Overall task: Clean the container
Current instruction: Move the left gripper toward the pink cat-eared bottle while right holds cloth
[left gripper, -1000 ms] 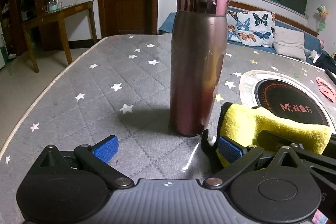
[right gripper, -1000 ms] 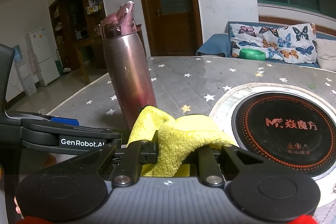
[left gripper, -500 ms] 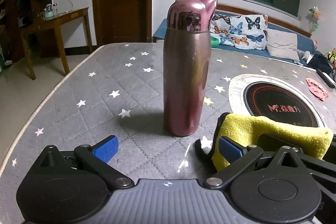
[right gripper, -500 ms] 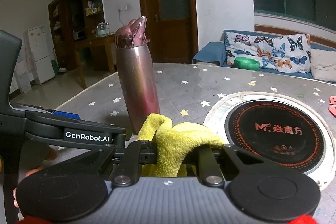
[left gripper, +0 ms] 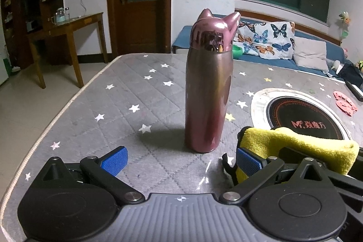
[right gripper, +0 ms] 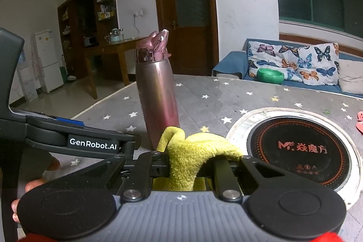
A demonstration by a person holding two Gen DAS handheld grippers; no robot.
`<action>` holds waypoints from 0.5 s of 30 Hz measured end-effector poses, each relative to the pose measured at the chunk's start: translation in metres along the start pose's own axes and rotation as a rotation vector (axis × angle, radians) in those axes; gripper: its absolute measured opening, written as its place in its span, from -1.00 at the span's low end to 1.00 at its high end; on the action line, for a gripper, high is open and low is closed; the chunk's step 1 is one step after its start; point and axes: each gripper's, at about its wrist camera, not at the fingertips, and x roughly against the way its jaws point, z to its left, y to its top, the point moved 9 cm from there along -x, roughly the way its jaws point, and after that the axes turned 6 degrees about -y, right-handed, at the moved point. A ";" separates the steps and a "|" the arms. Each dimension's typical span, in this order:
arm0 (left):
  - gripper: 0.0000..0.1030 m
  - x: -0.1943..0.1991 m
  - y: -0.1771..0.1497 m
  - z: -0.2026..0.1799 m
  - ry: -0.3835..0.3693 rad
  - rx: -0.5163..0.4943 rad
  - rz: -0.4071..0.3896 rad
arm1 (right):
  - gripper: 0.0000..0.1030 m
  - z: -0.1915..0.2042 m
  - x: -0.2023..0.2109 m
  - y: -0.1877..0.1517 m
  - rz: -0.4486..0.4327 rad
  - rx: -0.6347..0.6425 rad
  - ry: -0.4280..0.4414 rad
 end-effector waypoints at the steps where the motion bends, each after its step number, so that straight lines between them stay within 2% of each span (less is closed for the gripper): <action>1: 1.00 0.001 0.000 0.001 0.003 0.003 -0.001 | -0.75 0.000 0.000 0.001 -0.001 0.001 0.002; 10: 1.00 -0.001 0.002 0.005 0.024 0.021 0.007 | -0.75 0.002 -0.004 0.005 0.000 0.013 0.025; 15: 1.00 -0.005 0.006 0.005 0.006 0.026 0.012 | -0.75 0.000 -0.009 0.007 0.006 0.010 0.027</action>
